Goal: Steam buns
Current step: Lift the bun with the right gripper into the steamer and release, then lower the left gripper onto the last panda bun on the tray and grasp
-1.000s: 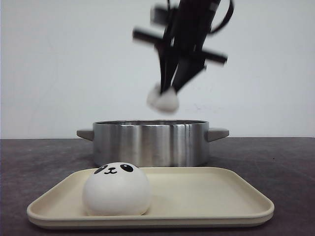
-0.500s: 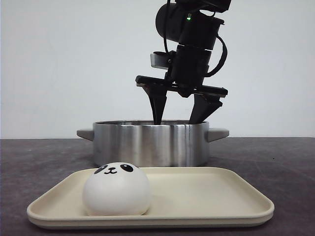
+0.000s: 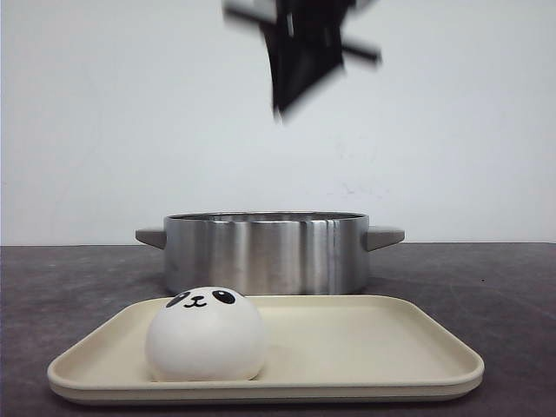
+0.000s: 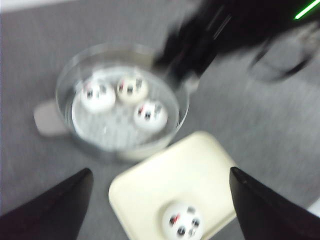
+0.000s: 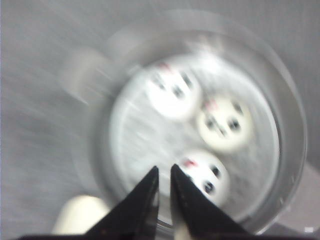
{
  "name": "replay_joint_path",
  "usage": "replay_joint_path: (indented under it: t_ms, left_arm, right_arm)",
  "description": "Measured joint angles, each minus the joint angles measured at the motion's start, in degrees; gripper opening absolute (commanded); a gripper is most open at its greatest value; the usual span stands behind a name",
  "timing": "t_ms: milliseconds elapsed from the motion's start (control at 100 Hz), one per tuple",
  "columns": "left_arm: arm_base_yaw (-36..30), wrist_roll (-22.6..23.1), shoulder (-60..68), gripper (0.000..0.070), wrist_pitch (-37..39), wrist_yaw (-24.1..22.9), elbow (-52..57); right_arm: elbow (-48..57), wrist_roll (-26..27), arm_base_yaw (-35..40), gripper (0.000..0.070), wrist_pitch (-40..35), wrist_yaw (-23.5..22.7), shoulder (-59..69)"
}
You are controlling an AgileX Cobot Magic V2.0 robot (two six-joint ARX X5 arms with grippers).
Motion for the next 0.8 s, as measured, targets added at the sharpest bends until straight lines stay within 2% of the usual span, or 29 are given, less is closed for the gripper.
replay_joint_path:
  t_ms: [200, 340, 420, 490, 640, 800]
  left_arm:
    - [0.00, -2.49, 0.28, 0.0512, 5.77, 2.32, -13.44]
    - [-0.17, -7.28, 0.94, 0.0525, 10.49, 7.26, -23.54]
    - [-1.18, -10.51, 2.19, 0.0569, 12.87, 9.44, -27.85]
    - [-2.62, -12.44, 3.65, 0.0604, 14.12, 9.62, -29.68]
    - [-5.68, -13.88, 7.45, 0.0605, 17.11, 9.73, -29.88]
    - [-8.39, -14.45, 13.64, 0.0604, 19.78, 9.77, -29.88]
  right_arm:
    - [2.49, -1.31, 4.31, 0.0018, -0.98, 2.47, -13.11]
    - [2.49, -1.42, 7.19, 0.0017, -5.49, 4.39, -20.81]
    - [2.49, -1.42, 9.14, 0.0018, -7.58, 7.23, -24.46]
    - [2.47, -1.40, 10.75, 0.0018, -8.83, 9.94, -27.26]
    - [2.47, -1.07, 12.81, 0.0017, -10.47, 14.64, -31.50]
    - [2.47, -0.04, 13.14, 0.0017, -13.31, 16.63, -33.46]
